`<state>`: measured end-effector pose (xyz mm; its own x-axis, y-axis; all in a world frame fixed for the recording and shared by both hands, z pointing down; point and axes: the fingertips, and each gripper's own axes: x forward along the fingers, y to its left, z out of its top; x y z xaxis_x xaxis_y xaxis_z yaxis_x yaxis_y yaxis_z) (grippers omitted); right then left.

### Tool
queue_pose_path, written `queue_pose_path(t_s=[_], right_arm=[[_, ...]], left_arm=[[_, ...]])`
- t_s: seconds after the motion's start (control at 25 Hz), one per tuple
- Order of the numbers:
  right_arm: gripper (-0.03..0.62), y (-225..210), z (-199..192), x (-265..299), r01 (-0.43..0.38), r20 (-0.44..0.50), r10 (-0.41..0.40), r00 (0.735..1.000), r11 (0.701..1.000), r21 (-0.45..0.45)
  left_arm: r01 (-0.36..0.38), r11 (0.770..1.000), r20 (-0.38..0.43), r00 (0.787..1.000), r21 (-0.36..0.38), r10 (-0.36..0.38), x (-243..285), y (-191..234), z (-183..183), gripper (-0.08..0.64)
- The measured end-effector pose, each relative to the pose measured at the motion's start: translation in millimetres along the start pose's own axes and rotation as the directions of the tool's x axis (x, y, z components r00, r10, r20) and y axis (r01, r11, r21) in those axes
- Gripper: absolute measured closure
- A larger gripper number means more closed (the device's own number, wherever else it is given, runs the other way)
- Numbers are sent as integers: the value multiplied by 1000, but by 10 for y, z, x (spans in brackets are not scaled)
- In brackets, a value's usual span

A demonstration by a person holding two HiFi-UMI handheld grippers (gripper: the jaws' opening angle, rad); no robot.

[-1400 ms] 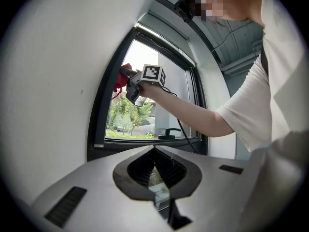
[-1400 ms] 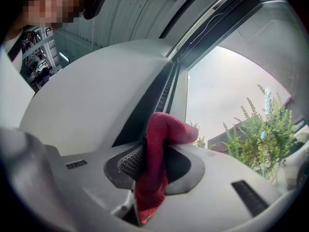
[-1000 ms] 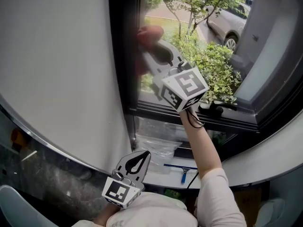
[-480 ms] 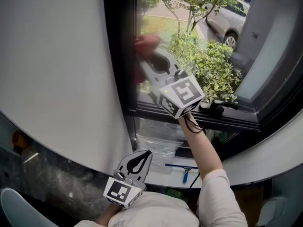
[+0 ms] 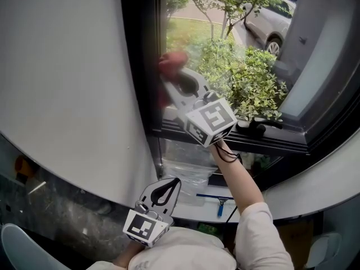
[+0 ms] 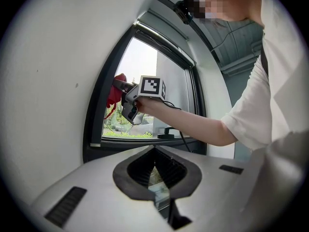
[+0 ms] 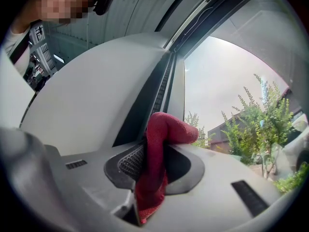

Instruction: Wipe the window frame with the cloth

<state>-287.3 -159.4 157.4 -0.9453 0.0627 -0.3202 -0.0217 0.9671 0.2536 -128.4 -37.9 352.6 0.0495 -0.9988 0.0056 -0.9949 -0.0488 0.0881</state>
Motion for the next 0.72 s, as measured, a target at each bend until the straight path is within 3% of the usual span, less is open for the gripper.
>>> queue_pose_path(t_s=[0.72], right_arm=[[497,133,-482,-156,-20,-86,23,996,999,39]], left_arm=[[18,1000,-9,1000,1,-18,57,-51,-20,552]])
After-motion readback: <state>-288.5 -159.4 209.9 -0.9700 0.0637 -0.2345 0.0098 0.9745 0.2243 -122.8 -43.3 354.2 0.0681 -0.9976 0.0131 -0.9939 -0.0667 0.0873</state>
